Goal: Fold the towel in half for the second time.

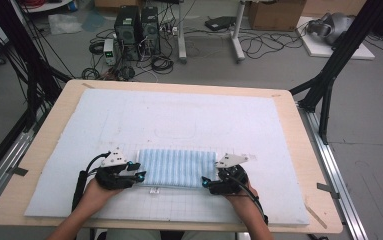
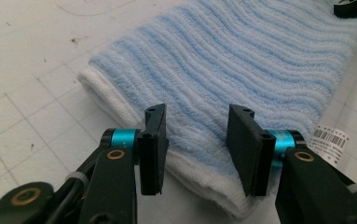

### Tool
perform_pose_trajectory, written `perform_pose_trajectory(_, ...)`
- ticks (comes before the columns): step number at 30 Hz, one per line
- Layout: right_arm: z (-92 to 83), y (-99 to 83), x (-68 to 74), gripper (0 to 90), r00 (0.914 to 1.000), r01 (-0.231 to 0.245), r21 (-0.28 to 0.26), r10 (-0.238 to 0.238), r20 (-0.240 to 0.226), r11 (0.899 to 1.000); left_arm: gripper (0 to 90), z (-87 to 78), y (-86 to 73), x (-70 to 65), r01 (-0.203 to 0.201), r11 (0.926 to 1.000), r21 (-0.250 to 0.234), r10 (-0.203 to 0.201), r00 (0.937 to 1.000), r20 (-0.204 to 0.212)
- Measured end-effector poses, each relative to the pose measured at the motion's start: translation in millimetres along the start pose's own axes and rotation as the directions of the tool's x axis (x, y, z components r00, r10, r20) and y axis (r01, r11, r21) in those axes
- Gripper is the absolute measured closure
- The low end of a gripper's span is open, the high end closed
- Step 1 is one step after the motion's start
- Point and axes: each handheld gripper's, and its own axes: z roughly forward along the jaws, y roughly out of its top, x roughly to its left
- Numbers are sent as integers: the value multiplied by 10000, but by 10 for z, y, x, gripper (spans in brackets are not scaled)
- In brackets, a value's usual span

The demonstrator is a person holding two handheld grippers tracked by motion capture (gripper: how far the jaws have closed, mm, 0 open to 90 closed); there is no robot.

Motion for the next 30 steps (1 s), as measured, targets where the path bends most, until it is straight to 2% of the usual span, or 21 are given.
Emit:
perform_pose_trajectory(3, -37, -11, 0, 286, 9998, -4, -34, 4, -174, 10000, 559, -31, -8, 29, 221, 9997, -112, -221, 9998, 15)
perform_pose_trajectory(5, -83, -13, -22, 271, 9995, -24, -312, 14, -312, 9995, 498, -47, -7, 68, 552, 9971, -532, -554, 9985, -30)
perform_pose_trajectory(7, -137, -11, -74, 256, 9988, -273, -764, 242, -417, 9967, 474, -80, 13, 131, 825, 9909, -1060, -840, 9964, -94)
perform_pose_trajectory(9, -195, -10, -121, 244, 9988, -444, -1168, 416, -262, 9922, 451, -131, 50, 196, 1034, 9801, -1695, -1079, 9940, -180)
perform_pose_trajectory(11, -262, -19, -176, 232, 9975, -696, -1624, 671, -210, 9843, 432, -188, 88, 263, 1235, 9651, -2310, -1337, 9906, -287)
perform_pose_trajectory(13, -322, -33, -231, 223, 9966, -805, -1873, 825, 32, 9790, 416, -232, 110, 332, 1396, 9509, -2763, -1559, 9871, -375)
perform_pose_trajectory(14, -347, -45, -257, 220, 9960, -817, -1924, 869, 184, 9779, 401, -249, 115, 367, 1376, 9478, -2878, -1573, 9865, -463)
perform_pose_trajectory(16, -384, -72, -307, 215, 9940, -918, -1931, 1015, 409, 9769, 376, -268, 116, 439, 1599, 9361, -3133, -1829, 9821, -452)
perform_pose_trajectory(19, -428, -102, -381, 208, 9891, -1058, -2006, 1238, 791, 9739, 363, -288, 113, 523, 1789, 9231, -3404, -2042, 9781, -397)
perform_pose_trajectory(21, -459, -104, -429, 187, 9846, -1217, -2106, 1448, 982, 9700, 329, -306, 119, 550, 1878, 9089, -3723, -2218, 9738, -502)
perform_pose_trajectory(23, -495, -108, -479, 181, 9804, -1297, -2230, 1586, 1172, 9662, 259, -324, 128, 571, 1964, 8954, -3997, -2445, 9669, -725)
perform_pose_trajectory(25, -528, -130, -535, 169, 9743, -1441, -2171, 1769, 1398, 9654, 221, -346, 123, 594, 1825, 8976, -4013, -2406, 9656, -990)
perform_pose_trajectory(28, -581, -198, -614, 158, 9628, -1616, -2140, 2016, 1802, 9634, 220, -399, 95, 612, 1608, 9082, -3863, -2272, 9648, -1325)
perform_pose_trajectory(30, -624, -241, -665, 140, 9556, -1785, -2205, 2224, 1936, 9589, 220, -443, 67, 625, 1552, 9075, -3904, -2263, 9635, -1429)
